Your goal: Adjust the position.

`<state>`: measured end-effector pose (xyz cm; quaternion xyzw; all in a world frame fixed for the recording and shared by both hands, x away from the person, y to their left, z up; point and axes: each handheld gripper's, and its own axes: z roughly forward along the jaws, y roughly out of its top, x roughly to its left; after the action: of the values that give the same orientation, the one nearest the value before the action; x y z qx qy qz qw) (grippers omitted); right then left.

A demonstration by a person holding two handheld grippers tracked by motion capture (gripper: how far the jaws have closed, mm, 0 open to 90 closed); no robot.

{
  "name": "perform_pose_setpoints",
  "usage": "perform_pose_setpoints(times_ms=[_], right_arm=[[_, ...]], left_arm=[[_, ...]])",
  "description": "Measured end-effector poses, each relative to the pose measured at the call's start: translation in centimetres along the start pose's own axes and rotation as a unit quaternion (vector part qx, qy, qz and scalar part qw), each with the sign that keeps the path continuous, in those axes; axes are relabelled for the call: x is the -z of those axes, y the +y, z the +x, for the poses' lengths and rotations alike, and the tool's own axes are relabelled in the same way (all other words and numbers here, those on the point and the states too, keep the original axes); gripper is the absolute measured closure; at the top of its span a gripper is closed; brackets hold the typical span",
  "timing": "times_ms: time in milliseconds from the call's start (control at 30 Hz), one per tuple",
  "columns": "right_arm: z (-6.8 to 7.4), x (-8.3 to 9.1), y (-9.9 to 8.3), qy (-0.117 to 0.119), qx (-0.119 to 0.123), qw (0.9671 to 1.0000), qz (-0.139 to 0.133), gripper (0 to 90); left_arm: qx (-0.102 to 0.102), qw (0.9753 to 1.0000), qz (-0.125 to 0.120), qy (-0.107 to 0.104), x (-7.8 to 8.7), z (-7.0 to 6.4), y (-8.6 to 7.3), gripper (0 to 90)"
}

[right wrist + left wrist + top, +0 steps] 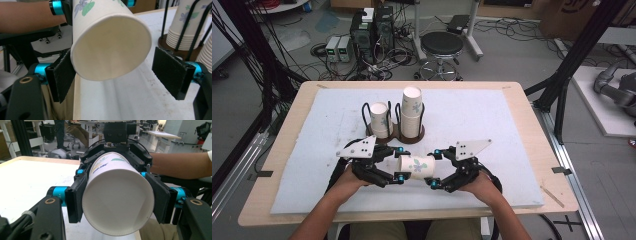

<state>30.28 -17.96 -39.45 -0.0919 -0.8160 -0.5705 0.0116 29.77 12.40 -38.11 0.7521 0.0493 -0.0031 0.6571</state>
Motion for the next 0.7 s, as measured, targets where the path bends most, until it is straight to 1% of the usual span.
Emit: perform_pose_setpoints(times_ms=[67, 100, 133, 200, 233, 267, 333, 367, 533, 567, 600, 633, 667, 700], right_arm=[[-0.04, -0.06, 0.00, 0.009, 0.003, 0.9999, -0.006, 21.2], [-0.07, -0.07, 0.02, 0.012, 0.006, 0.9999, -0.009, 23.2], [-0.04, -0.05, 0.03, 0.020, 0.005, 0.9997, -0.013, 25.4], [-0.09, 0.01, 0.07, 0.024, 0.009, 0.9994, -0.024, 27.9], [-0.09, 0.01, 0.07, 0.024, 0.009, 0.9994, -0.024, 27.9], [-0.08, 0.04, 0.03, 0.030, 0.004, 0.9991, -0.028, 28.9], [-0.14, 0.06, -0.01, 0.027, 0.004, 0.9991, -0.032, 29.2], [-0.13, 0.06, -0.05, 0.032, 0.002, 0.9990, -0.032, 29.8], [-0.15, 0.12, -0.11, 0.036, -0.010, 0.9985, -0.039, 32.5], [-0.16, 0.15, -0.10, 0.036, -0.011, 0.9985, -0.039, 32.7], [-0.21, 0.19, -0.11, 0.035, -0.014, 0.9986, -0.038, 33.3], [-0.30, 0.26, -0.13, 0.038, -0.019, 0.9984, -0.037, 33.4], [-0.30, 0.26, -0.13, 0.038, -0.019, 0.9984, -0.037, 33.4], [-0.35, 0.28, -0.11, 0.038, -0.018, 0.9984, -0.038, 33.4]], left_arm=[[-0.002, 1.0000, -0.002, -0.003, 0.00, 0.02, 0.02, 37.1], [-0.003, 1.0000, -0.002, -0.003, -0.01, 0.02, 0.01, 37.1], [-0.004, 1.0000, -0.001, -0.005, -0.01, 0.03, 0.00, 37.1], [-0.003, 1.0000, -0.002, -0.005, -0.05, -0.01, -0.02, 37.1], [-0.004, 1.0000, -0.003, -0.006, -0.05, 0.00, -0.01, 37.1], [-0.005, 1.0000, -0.004, -0.006, -0.03, 0.02, -0.01, 37.1], [-0.007, 0.9999, -0.004, -0.006, -0.02, 0.00, 0.00, 37.2], [-0.007, 0.9999, -0.005, -0.006, -0.01, -0.02, -0.01, 37.2], [-0.004, 1.0000, -0.007, -0.003, 0.09, -0.06, -0.15, 37.1], [-0.004, 1.0000, -0.005, 0.000, 0.09, -0.07, -0.18, 37.0], [0.000, 1.0000, -0.002, 0.002, 0.06, -0.11, -0.21, 37.0], [0.002, 1.0000, 0.005, 0.005, 0.01, -0.16, -0.24, 35.6], [0.004, 0.9999, 0.014, 0.009, -0.11, -0.26, -0.28, 35.6], [0.011, 0.9995, 0.024, 0.017, -0.28, -0.36, -0.31, 31.3]])
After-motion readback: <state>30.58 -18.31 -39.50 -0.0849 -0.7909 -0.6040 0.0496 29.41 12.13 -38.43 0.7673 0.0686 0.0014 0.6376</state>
